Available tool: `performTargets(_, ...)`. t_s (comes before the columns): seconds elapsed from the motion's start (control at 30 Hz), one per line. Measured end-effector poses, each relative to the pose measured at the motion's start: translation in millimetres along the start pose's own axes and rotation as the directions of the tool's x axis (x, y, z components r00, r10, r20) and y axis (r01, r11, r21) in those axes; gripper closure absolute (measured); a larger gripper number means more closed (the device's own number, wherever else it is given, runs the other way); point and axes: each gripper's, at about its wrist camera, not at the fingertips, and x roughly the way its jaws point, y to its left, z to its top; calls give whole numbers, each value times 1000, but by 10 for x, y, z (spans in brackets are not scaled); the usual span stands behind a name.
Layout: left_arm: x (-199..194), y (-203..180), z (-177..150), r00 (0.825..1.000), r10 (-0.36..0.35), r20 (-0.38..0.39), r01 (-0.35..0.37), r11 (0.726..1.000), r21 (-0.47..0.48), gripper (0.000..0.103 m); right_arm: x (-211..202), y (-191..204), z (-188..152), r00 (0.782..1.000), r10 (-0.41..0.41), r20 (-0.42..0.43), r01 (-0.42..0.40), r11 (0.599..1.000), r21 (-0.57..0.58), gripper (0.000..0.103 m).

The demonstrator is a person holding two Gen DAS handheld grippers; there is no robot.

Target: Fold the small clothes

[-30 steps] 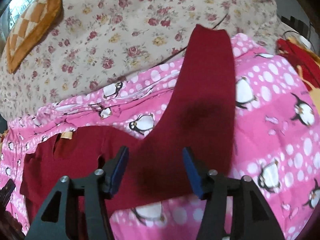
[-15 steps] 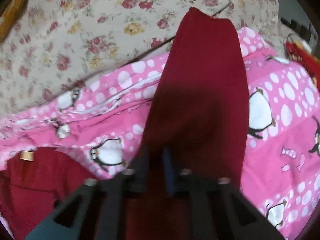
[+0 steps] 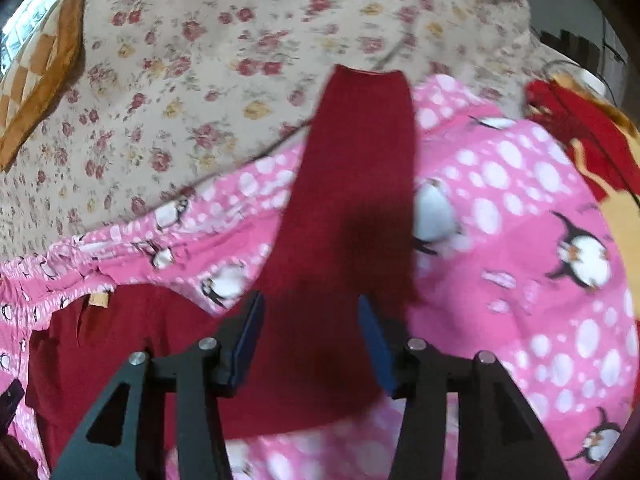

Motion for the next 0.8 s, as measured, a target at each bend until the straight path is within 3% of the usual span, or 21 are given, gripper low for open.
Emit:
performTargets(0.17, 57, -2, 13, 1000, 12, -11, -12, 1000, 8, 72, 424, 421, 158, 997, -69, -45, 67, 997, -48, 50)
performTargets(0.37, 129, -30, 14, 999, 41, -22, -41, 998, 37, 72, 913, 553, 231, 982, -168, -85, 165, 985, -41, 48)
performTargets(0.4, 141, -31, 17, 999, 38, -27, -37, 999, 33, 72, 914, 560, 237, 981, -178, -81, 175, 984, -45, 62)
performTargets(0.43, 147, -35, 19, 999, 35, -29, -34, 999, 30, 72, 889, 558, 246, 977, -198, -75, 194, 979, -56, 91)
performTargets(0.47, 146, -42, 19, 999, 34, -29, -33, 999, 30, 72, 855, 545, 258, 975, -208, -73, 203, 977, -71, 94)
performTargets(0.63, 30, -111, 6, 1000, 18, -1, -17, 999, 49, 72, 258, 162, 247, 998, -61, -31, 61, 998, -18, 96)
performTargets(0.73, -53, -150, 1, 1000, 14, 24, -15, 998, 65, 72, -268, -194, 112, 999, 34, 2, -34, 999, 40, 96)
performTargets(0.8, -85, -172, -3, 1000, -2, 25, 1, 998, 64, 72, -527, -399, -22, 999, 52, 6, -53, 997, 55, 96)
